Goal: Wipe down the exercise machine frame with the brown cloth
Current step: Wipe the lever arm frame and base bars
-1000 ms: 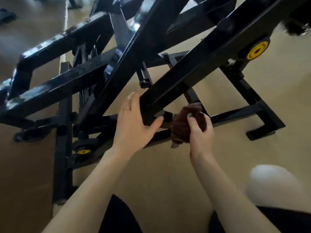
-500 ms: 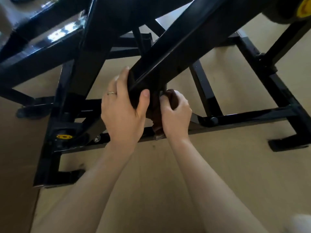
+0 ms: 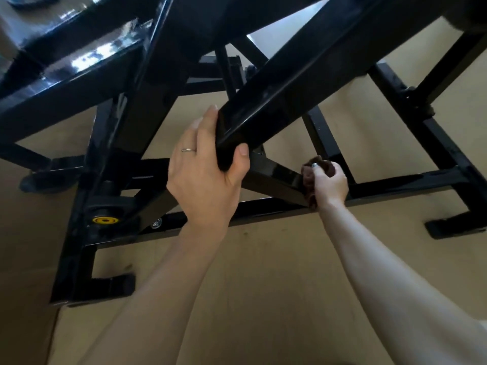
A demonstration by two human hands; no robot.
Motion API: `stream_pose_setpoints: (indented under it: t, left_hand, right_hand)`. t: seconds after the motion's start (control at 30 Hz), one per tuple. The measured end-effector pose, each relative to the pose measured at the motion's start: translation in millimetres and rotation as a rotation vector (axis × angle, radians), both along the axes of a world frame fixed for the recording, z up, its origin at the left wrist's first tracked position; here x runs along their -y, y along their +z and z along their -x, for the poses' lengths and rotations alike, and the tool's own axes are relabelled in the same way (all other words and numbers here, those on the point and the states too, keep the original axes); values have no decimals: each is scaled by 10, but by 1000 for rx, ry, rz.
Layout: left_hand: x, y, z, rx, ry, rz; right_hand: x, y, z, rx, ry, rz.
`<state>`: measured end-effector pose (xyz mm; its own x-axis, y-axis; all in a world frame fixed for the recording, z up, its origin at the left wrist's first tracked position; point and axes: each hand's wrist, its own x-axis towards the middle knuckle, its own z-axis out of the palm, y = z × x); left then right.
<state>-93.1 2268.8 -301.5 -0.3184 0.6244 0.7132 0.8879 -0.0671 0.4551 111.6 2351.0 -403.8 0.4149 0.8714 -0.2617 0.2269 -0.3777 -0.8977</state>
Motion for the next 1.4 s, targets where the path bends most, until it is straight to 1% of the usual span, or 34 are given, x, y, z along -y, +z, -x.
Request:
stream_pose_setpoints:
  t: [0.07,0.17,0.23,0.3,0.37,0.43,0.53,0.67,0.77,0.83,0.87,0.93,0.97,1.0,1.03,1.07,1.13,1.17,1.23,1.27,1.33,1.4]
  left_hand:
    - [-22,-35,-16,-7,12,-38]
    - [-74,-90,5,-29,24,-98]
    - [-81,-99,15,-32,27,-93]
    - [-66,-97,17,-30,18,-78]
    - [-56,-85,14,-21,-2,-81]
    - [-45,-63,9,-8,-9,-75]
    - [-22,-34,-10,3,-5,-53]
    - [4,0,-16,12,-19,-28]
    - [65,45,6,36,-77,9]
    - [108,90,65,58,-140,84]
    - [128,109,105,70,-194,127]
    - [189,153,203,132,-336,185]
    - [221,165,282,162,-383,192]
    - [247,168,378,155,-379,192]
    - [262,170,489,111,-335,197]
    - [276,161,597,52,-275,211]
    - [315,104,755,-44,-199,288]
    - [334,56,807,-82,-200,336]
    - [365,-57,905,-131,-222,414]
    - [378,-113,972,-143,-221,439]
    - [394,-213,1130,-131,-184,478]
    - [405,-327,1241,-63,-175,541]
  right_hand:
    - [157,142,223,-60,82,-120]
    - [369,357,555,-112,248,-358]
    - [423,420,636,-111,278,-445]
    - [410,376,607,-96,242,-469]
    - [361,221,493,-80,176,-433]
    - [303,10,280,-48,63,-326]
    - [243,-275,-69,69,-63,-196]
    - [217,-415,-122,141,-97,-187]
    - [253,-424,-40,136,-216,-176]
    - [383,-416,53,84,-320,-145]
    - [481,-444,106,29,-379,-113]
    - [747,-543,253,-180,-458,23]
    - [910,-605,364,-283,-455,112]
    - [1076,-656,495,-333,-407,171]
    - [1218,-675,650,-313,-304,179]
    - [1318,-673,809,-249,-165,135]
    - [1350,-619,1058,-70,82,-13]
    - [1271,-560,1138,33,147,-97]
    - [1065,-455,1208,237,204,-246]
    - [968,-438,1189,327,229,-289]
    - [847,-481,1103,512,329,-307]
    - [819,-621,1040,601,426,-292]
